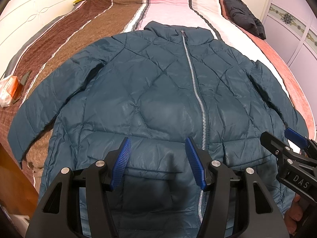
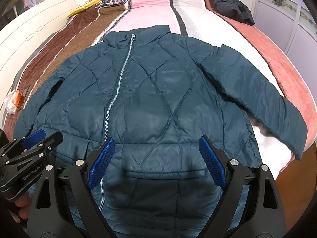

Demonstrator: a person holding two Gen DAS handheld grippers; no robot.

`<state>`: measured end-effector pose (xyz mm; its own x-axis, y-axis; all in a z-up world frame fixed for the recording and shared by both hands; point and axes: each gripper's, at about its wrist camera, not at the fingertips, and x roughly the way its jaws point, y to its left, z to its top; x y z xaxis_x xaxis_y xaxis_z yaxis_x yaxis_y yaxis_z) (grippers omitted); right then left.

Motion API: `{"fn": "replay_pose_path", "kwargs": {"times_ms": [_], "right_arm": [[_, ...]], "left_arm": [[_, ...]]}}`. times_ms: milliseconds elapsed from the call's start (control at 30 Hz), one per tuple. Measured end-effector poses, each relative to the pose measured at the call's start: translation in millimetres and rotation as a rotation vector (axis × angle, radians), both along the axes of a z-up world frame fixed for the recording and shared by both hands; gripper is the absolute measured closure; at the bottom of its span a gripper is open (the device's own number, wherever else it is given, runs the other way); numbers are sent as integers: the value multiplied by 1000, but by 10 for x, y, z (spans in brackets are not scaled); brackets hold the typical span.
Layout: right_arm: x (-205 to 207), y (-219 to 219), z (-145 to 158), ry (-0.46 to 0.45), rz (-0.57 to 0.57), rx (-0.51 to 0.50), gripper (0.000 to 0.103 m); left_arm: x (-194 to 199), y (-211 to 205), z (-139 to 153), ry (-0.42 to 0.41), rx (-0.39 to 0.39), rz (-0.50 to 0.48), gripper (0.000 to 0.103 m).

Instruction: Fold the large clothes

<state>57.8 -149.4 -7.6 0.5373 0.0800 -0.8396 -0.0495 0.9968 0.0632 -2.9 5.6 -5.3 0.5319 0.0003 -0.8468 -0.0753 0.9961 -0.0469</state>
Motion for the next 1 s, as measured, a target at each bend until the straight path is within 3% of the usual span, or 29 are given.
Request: {"fn": "replay_pose_path", "kwargs": {"times_ms": [1000], "right_arm": [[47, -225, -25, 20, -72, 43, 17]], "left_arm": [[19, 44, -3, 2, 3, -14, 42]]}}
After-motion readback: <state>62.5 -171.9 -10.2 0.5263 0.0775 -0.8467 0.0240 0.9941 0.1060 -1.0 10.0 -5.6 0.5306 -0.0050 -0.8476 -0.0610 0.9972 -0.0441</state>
